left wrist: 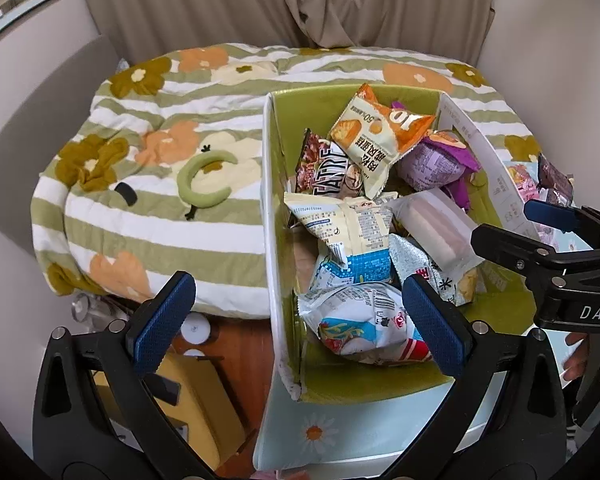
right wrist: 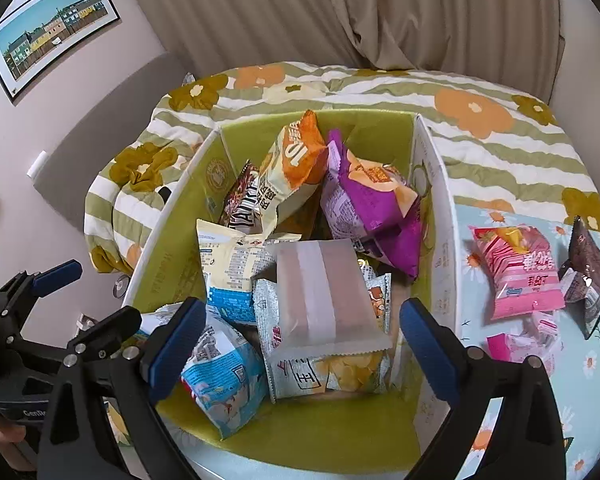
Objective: Organize snacks
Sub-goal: 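Move both tools back over the remaining snacks on the mat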
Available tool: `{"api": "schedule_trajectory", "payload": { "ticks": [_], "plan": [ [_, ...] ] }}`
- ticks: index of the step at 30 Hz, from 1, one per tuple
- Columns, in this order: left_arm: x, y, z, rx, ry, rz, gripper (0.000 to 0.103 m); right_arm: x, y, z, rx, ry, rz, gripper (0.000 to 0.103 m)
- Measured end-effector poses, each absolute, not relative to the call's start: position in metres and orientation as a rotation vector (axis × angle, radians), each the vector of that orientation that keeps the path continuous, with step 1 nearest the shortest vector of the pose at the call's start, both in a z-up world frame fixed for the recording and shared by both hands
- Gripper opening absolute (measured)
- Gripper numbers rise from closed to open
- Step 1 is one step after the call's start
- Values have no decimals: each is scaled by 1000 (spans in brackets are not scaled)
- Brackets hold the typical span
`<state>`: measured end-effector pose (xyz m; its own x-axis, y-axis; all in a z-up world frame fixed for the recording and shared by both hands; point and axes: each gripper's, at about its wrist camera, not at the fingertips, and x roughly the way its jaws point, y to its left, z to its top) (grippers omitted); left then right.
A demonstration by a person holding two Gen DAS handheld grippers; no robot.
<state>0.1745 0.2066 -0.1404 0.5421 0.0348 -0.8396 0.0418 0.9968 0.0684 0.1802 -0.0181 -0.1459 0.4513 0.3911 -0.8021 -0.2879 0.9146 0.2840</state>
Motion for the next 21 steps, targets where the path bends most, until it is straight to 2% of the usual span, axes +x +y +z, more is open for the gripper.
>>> {"api": "schedule_trajectory", "payload": {
  "ticks": [12,21],
  "plan": [
    [161,190,-103,91,925,-48,102,157,-56,-98,134,930,342,97],
    [175,120,-75,113,870,-188,102,135,-133,-64,136,871,186,97]
  ]
}}
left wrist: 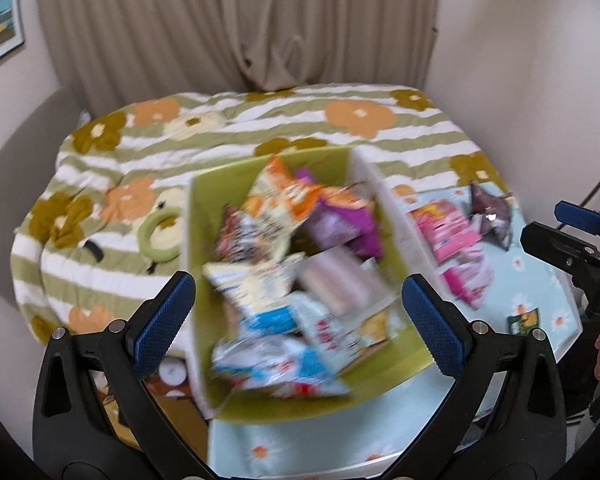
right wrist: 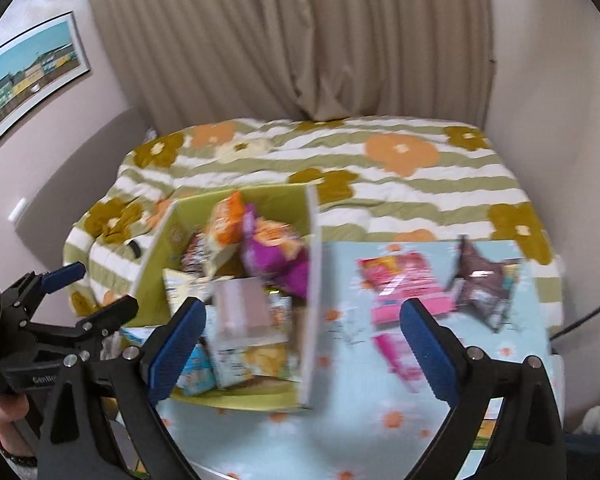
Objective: Organize snacks
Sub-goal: 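Move both tools back over the remaining snacks on the mat, then grasp the pink candy bag with the left tool while the right tool grasps the brown-purple bag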
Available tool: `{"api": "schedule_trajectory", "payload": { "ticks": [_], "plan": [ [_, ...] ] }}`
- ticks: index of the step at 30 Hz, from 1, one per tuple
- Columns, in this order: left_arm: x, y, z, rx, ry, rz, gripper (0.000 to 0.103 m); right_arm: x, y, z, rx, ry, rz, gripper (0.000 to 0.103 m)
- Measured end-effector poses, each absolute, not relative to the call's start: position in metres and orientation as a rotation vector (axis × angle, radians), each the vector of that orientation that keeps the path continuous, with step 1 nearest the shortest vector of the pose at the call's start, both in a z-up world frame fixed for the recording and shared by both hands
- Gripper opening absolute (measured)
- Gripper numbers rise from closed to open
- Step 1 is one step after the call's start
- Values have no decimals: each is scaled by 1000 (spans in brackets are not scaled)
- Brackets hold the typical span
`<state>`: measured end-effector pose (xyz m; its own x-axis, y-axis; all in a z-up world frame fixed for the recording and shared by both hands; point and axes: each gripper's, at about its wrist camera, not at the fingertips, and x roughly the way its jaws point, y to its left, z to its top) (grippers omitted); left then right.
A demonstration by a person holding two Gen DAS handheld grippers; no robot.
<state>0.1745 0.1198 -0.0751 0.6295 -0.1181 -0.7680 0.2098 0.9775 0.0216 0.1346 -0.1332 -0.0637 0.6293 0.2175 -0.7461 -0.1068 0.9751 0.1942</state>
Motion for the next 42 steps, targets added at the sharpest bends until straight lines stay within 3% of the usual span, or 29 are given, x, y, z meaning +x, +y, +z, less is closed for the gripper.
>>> {"api": "schedule_trajectory", "payload": {
  "ticks": [11,20,32,42],
  "plan": [
    [209,-11,-64,76,842,-245,102,146,-260,-76,173,899,73,97],
    [262,-106,-111,36,955,-159,102,197,-342,-131,251,997,123,97],
    [326,-142,-206,8,1158,38,102,262,-378,-226,370,1124,235,97],
    [354,-152,-265,58,1265,125,103,288,-378,-265,429,1192,306,97]
  ]
}}
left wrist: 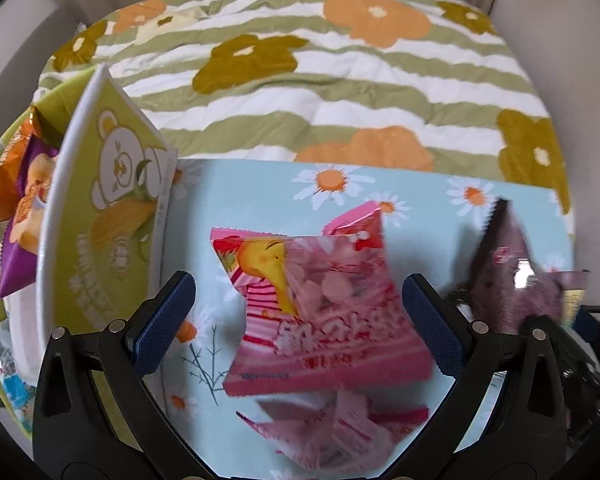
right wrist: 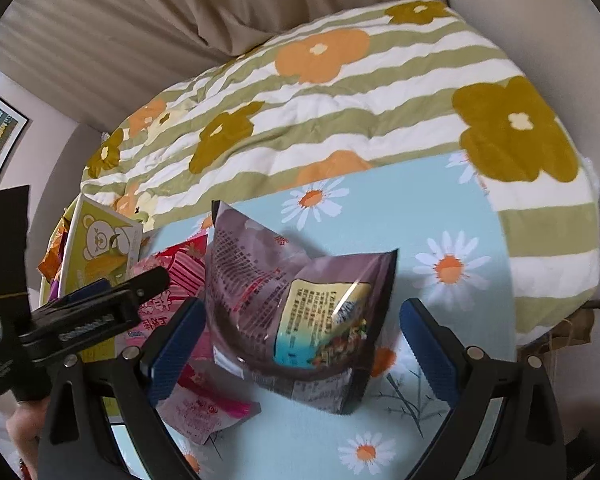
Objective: Organize snacks
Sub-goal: 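Grasp the pink candy bag with the left tool while the right tool grasps the brown-purple bag, then carry both bags into the yellow-green box and open both tools to release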
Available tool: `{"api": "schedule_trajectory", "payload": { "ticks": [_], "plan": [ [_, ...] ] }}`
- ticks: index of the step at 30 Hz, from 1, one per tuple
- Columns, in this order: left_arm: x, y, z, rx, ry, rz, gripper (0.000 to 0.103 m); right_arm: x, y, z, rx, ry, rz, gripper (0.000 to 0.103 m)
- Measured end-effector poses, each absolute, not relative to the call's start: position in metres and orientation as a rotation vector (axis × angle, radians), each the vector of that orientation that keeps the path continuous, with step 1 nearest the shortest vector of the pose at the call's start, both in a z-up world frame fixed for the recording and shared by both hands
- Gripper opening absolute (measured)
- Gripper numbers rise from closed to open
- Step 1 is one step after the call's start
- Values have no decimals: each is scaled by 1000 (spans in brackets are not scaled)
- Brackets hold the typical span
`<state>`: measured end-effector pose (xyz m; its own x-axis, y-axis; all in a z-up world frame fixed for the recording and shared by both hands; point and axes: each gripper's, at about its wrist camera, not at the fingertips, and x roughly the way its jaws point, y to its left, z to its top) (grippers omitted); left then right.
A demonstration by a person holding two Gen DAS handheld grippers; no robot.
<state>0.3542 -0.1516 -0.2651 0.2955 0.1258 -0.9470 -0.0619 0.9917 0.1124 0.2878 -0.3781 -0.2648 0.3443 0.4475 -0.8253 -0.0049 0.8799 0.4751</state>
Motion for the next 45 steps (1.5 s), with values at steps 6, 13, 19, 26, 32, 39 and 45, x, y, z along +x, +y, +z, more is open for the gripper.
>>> {"api": "schedule_trajectory", "payload": {
  "ticks": [6,13,19,26,32,39,45],
  "plan": [
    [360,-145,-291,47,1318,119,101,297,-374,-278,464,1193,339,97],
    [353,-138,-301,-7,1326,55,79,305,-369,-282,484,1188,381,97],
    [350,-130,-297,-30,1326,47,75,310,-362,-292,533,1204,434,97],
    [346,-128,-288,-14,1304,52,75,308,-356,-293,558,1189,501,80],
    [340,-130,-276,8,1277,49,75,304,-351,-290,547,1190,518,64],
    [330,-134,-257,24,1237,39,75,292,-358,-267,530,1126,484,60],
    [320,-138,-228,26,1180,11,75,280,-364,-230,452,1047,457,60]
  ]
}}
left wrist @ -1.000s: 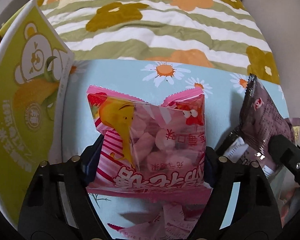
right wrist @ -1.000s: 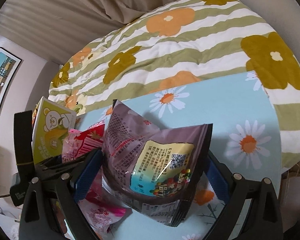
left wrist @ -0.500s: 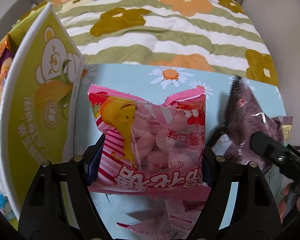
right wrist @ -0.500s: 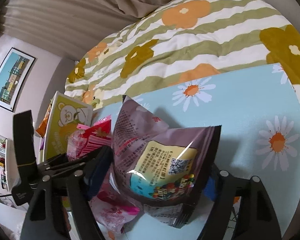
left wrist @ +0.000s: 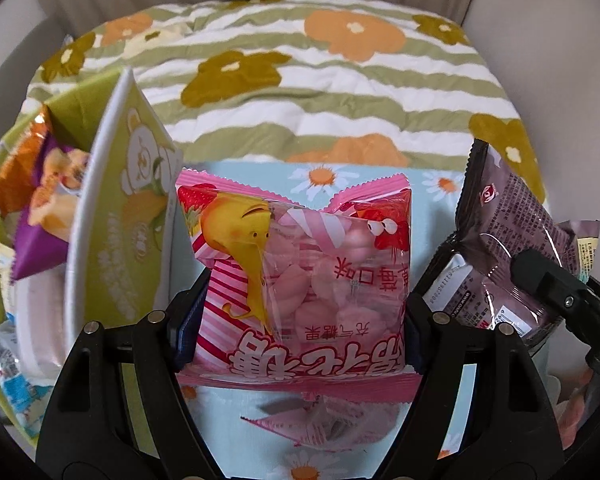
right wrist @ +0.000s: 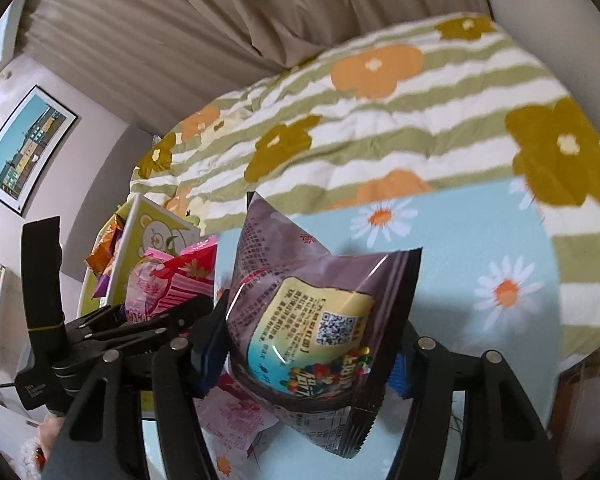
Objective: Organize snacks
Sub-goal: 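Carry both bags into the yellow-green box and open both tools to release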
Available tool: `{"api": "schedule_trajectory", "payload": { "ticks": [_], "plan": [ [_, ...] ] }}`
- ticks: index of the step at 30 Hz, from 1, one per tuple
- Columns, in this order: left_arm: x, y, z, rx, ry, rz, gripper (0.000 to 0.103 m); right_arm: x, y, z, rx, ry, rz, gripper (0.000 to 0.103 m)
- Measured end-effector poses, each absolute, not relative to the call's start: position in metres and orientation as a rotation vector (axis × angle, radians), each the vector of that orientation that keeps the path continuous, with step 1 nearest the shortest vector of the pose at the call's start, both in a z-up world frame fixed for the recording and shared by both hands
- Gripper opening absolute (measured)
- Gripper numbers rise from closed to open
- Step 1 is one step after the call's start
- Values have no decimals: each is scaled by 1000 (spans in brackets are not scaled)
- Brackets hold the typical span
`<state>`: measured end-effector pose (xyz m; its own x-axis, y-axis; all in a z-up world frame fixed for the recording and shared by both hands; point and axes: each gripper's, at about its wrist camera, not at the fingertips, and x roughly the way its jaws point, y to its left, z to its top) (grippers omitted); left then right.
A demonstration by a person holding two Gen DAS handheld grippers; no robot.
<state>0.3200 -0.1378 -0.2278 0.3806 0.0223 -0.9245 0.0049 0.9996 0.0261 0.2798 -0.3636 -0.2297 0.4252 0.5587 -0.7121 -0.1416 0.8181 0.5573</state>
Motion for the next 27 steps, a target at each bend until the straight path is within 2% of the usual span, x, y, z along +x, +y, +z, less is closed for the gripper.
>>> {"api": "schedule_trajectory", "payload": {
  "ticks": [12,20,27],
  "plan": [
    [279,-118,-121,-51,990,-87,75,244,-348,-135,355,907,429,59],
    [244,-31,-63,-84,891,-54,75,223,-280,-86,331,833,470,59],
    [225,63,-54,-72,860,26,75,215,-191,-70,334,821,535,59]
  ]
}}
